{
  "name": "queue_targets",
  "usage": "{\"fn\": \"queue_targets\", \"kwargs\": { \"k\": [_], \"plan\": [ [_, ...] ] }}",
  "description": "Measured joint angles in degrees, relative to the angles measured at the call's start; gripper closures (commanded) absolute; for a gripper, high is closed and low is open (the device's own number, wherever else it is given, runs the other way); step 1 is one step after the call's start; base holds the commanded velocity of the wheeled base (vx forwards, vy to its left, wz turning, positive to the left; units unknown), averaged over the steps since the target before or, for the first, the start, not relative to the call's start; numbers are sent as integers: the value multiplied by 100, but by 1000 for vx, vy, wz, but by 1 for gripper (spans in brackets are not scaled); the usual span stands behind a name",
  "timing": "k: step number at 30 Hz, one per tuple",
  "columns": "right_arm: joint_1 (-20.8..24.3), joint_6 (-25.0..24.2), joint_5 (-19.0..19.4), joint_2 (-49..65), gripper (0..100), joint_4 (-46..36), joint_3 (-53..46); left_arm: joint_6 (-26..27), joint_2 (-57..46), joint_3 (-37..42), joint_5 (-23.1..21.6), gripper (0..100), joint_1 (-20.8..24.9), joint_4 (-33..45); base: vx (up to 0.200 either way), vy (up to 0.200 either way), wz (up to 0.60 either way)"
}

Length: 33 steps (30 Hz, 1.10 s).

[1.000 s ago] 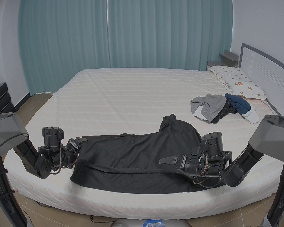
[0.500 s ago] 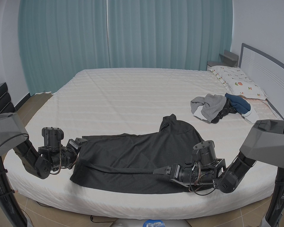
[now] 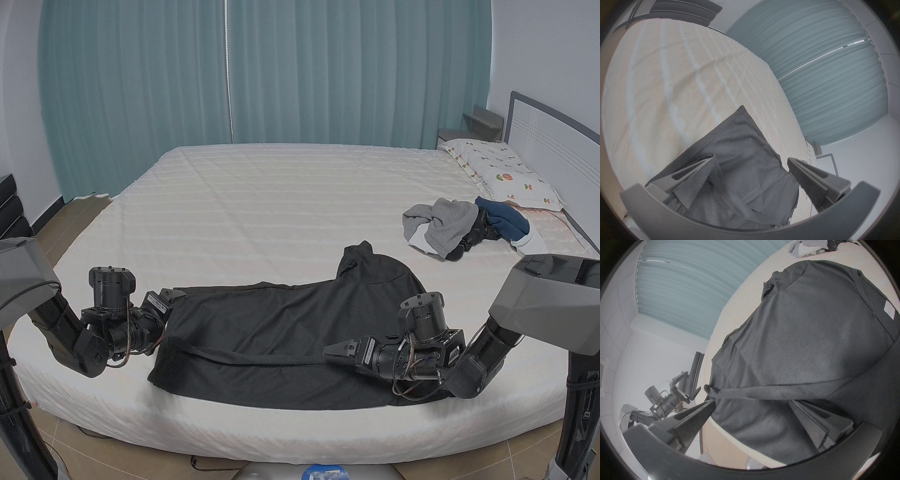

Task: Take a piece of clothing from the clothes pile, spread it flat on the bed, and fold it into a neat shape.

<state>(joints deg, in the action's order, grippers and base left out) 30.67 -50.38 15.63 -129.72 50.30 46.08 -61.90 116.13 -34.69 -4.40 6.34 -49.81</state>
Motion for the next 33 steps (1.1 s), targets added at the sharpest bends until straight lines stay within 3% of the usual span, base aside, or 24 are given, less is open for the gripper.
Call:
{"fn": "queue_targets", "kwargs": {
  "k": [11,23,28,33],
  "plan": [
    [35,-227,-414,-118,0,1013,-35,2,-2,18,49,0,149,0,0,0,0],
    [138,-82,-446,360,0,1000,-766,68,-12,50,85,0,265,6,0,0,0],
    [0,218,-460,745,0,986,-978,530,-108,99,176,0,258,139,0,0,0],
    [-333,741,-461,994,0,980,-1133,1354,-262,234,246,0,252,602,0,0,0]
  ]
}}
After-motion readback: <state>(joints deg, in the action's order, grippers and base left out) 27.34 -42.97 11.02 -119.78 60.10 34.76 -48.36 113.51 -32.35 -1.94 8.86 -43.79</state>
